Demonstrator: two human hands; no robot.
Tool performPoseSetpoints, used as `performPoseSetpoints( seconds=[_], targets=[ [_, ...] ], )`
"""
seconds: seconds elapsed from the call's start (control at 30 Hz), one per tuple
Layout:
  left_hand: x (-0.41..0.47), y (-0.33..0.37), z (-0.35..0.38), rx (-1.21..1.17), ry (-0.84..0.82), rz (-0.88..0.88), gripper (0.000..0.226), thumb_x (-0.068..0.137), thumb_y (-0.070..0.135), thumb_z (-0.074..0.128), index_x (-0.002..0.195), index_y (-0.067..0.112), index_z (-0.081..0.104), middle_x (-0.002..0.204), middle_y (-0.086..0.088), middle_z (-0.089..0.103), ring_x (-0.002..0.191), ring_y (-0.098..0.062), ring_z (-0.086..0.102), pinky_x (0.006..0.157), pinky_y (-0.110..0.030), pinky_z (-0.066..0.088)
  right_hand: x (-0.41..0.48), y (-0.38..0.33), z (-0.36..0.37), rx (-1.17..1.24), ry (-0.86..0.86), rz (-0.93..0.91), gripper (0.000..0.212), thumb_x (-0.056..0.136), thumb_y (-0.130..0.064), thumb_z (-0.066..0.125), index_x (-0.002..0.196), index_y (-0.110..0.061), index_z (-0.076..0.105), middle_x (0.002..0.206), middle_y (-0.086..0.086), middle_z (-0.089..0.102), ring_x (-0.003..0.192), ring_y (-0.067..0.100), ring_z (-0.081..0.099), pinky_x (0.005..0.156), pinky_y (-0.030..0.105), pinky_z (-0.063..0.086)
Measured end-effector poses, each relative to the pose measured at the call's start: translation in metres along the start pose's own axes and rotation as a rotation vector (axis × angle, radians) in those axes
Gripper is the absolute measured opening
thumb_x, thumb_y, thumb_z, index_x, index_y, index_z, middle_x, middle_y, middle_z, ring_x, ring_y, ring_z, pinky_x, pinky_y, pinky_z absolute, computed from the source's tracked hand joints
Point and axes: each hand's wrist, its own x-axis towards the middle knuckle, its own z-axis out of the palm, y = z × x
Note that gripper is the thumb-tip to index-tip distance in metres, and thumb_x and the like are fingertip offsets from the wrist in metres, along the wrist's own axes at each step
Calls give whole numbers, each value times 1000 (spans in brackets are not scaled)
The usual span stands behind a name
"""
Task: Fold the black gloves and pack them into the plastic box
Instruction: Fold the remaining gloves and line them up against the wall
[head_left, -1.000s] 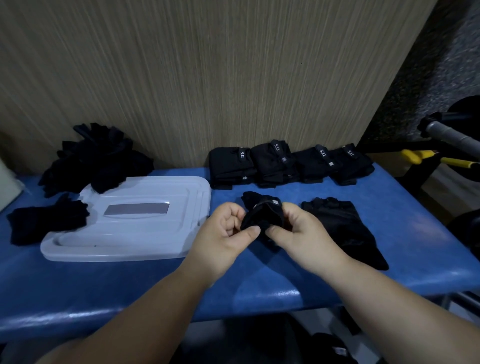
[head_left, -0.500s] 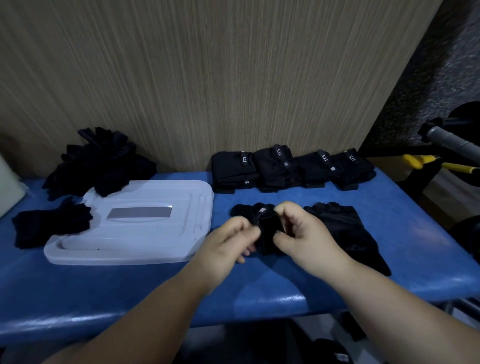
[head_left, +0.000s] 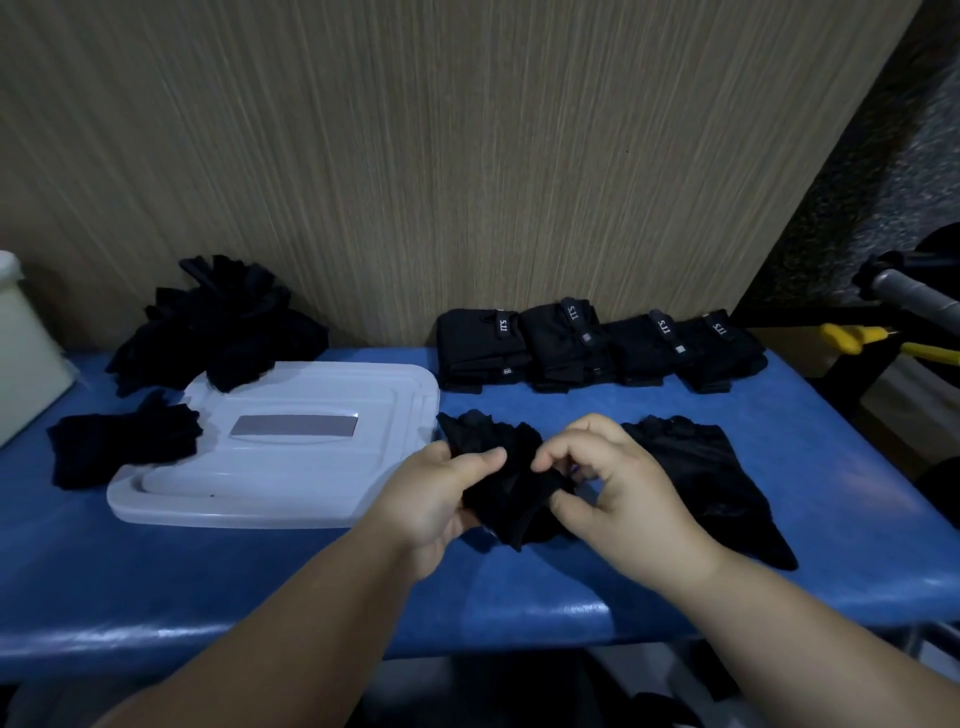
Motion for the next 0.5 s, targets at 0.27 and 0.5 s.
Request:
performPoseSetpoints(
  seconds=[0.27,0.5],
  targets=[
    [0,3,4,-344,76,102,21,95,2,47,114,1,57,100,-16,72,86,-23,72,65,-32,60,0,0,-6,-230,143,-31,46,65,11,60,71,-31,41,75,-10,47,67,14,46,57,17,37],
    [3,3,4,-427,129,147,23,95,2,46,112,10,60,107,-14,71,92,-25,70,73,-38,57,-2,-2,-12,-173,33,-121,32,68,-3,61,76,-31,47,77,-12,47,67,13,48,58,17,41]
  ],
)
